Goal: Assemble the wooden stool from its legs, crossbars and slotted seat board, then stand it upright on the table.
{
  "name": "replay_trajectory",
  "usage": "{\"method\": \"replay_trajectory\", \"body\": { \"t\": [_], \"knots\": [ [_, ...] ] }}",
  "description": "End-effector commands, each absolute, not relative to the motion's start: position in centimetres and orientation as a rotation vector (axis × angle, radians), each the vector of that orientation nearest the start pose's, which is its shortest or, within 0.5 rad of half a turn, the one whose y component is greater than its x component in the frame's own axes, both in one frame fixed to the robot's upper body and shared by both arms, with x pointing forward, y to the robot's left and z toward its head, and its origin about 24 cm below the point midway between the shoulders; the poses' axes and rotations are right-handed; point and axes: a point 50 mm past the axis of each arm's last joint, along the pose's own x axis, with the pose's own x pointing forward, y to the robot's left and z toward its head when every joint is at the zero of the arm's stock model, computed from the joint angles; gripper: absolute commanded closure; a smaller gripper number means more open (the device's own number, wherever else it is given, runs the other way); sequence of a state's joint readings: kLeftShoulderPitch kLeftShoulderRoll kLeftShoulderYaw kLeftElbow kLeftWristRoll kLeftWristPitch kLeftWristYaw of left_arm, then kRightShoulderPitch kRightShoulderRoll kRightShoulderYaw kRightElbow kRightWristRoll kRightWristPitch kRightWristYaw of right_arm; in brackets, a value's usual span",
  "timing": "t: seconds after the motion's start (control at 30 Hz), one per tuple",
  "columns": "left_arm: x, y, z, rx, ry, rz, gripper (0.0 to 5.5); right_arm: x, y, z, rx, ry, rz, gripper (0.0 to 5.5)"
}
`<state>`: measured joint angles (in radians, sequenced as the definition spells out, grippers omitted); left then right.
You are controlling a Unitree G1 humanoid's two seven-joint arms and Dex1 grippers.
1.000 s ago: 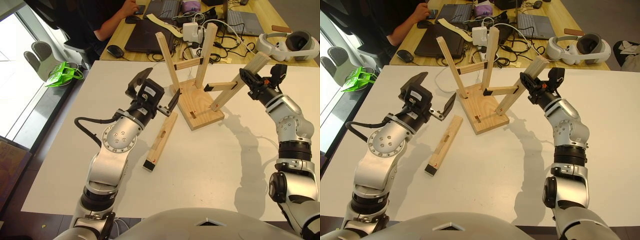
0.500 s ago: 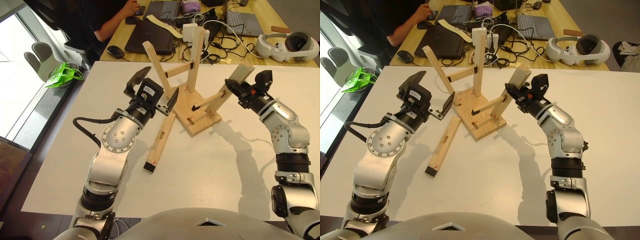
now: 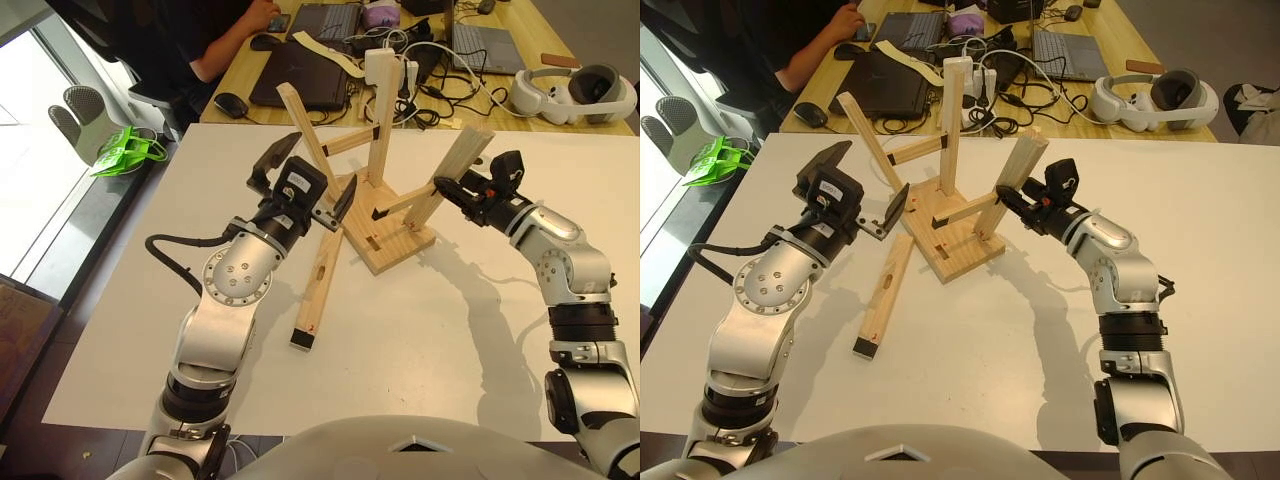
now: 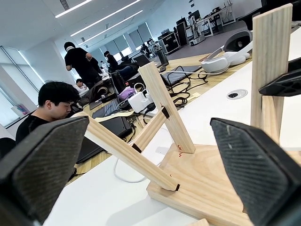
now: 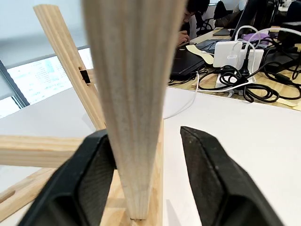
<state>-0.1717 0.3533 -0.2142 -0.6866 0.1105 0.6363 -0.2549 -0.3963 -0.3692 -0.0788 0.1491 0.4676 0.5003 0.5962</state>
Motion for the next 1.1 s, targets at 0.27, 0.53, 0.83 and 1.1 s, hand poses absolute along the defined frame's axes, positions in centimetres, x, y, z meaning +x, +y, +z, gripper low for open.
{"method": "replay_trajectory", "body": {
  "t": [0.27, 0.53, 0.83, 1.1],
  "knots": [
    [23.3, 14.2, 15.3, 0.403, -0.012, -0.405, 0.72, 32.1, -22.0, 17.4, 0.861, -0.162, 0.517, 2.90],
    [17.8, 15.3, 11.0, 0.314, 0.561, -0.633, 0.72, 27.0, -22.4, 22.4, 0.922, -0.276, 0.806, 2.90],
    [16.6, 14.9, 8.9, 0.283, 0.797, -0.560, 0.72, 20.6, -15.9, 19.2, 0.916, -0.032, 0.999, 2.90],
    [17.7, 13.2, 7.0, -0.065, 0.861, -0.412, 0.72, 19.3, -10.1, 16.4, 0.752, 0.082, 0.894, 2.90]
  ]
}}
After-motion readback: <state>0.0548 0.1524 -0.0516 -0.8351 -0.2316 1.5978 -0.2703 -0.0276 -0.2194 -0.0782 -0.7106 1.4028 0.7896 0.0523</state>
